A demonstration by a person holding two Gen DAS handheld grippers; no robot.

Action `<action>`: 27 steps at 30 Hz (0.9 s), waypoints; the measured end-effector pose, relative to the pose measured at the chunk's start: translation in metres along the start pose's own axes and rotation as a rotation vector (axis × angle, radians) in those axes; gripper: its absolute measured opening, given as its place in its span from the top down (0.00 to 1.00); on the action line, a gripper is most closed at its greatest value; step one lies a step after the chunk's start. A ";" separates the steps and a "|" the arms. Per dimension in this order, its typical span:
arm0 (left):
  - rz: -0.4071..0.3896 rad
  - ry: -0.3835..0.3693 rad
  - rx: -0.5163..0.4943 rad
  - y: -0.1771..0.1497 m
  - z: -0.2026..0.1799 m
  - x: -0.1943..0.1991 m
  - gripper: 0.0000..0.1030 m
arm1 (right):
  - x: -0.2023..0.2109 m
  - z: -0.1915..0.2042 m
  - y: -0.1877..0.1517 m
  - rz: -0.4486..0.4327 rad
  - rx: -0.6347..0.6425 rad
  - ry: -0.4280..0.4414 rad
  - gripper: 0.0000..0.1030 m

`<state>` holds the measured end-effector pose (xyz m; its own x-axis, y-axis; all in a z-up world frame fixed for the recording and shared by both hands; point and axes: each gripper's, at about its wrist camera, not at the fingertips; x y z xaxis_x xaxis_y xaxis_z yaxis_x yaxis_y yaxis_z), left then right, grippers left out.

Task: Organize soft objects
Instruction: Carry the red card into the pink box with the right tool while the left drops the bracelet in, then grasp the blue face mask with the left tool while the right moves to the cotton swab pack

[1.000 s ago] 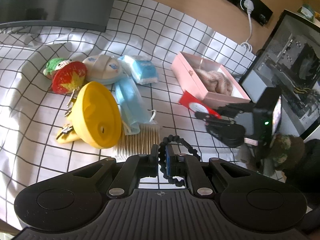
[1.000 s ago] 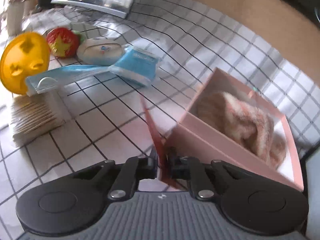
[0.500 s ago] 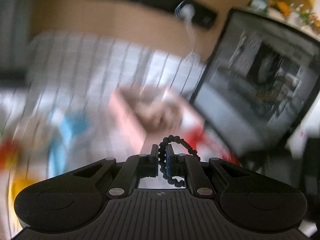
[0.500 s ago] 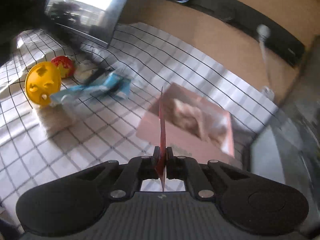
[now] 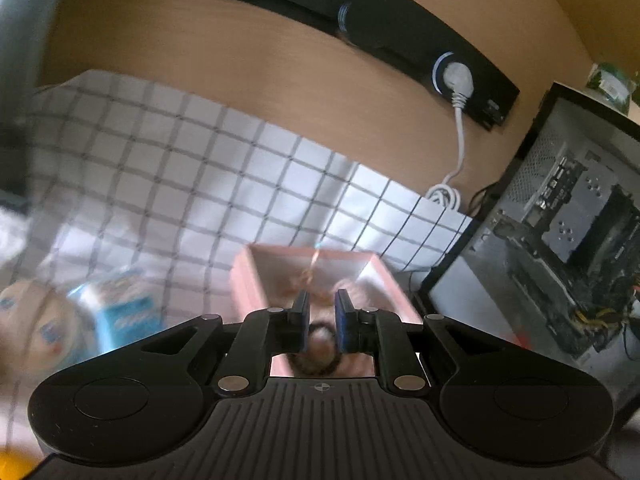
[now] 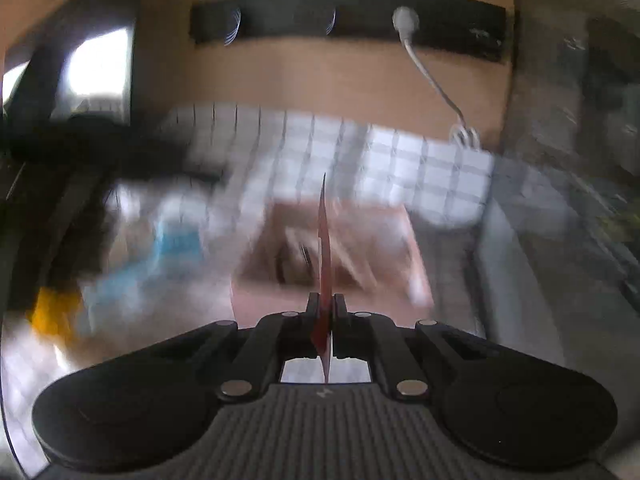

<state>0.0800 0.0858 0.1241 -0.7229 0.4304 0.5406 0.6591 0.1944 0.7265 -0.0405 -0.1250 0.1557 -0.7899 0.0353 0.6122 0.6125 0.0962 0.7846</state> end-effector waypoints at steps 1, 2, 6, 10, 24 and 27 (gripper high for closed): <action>0.002 0.005 0.006 -0.005 0.004 0.008 0.86 | -0.011 -0.002 0.015 -0.015 -0.033 0.029 0.96; 0.010 0.007 0.013 -0.012 0.009 0.018 0.86 | -0.022 -0.005 0.029 -0.028 -0.069 0.059 0.95; 0.141 0.045 -0.005 -0.039 0.032 0.063 0.86 | -0.084 -0.022 0.063 -0.037 -0.245 0.213 0.71; 0.153 0.141 -0.028 -0.059 0.055 0.112 0.86 | -0.118 -0.019 0.046 0.076 -0.237 0.176 0.66; 0.158 0.317 0.279 -0.091 0.153 0.187 0.86 | -0.064 0.148 -0.034 0.101 0.504 0.294 0.23; 0.157 0.331 0.271 -0.092 0.150 0.188 0.86 | -0.077 0.175 -0.035 0.196 0.423 0.381 0.23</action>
<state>-0.0856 0.2811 0.0951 -0.6086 0.1766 0.7736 0.7644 0.3920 0.5119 -0.0068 0.0428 0.0640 -0.5487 -0.2588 0.7949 0.6182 0.5145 0.5942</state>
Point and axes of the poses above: each gripper's, at about its wrist camera, not at the fingertips, and x roughly against the way its jaws point, z to its left, y to its top, and after that the axes turned 9 degrees about z, right-handed
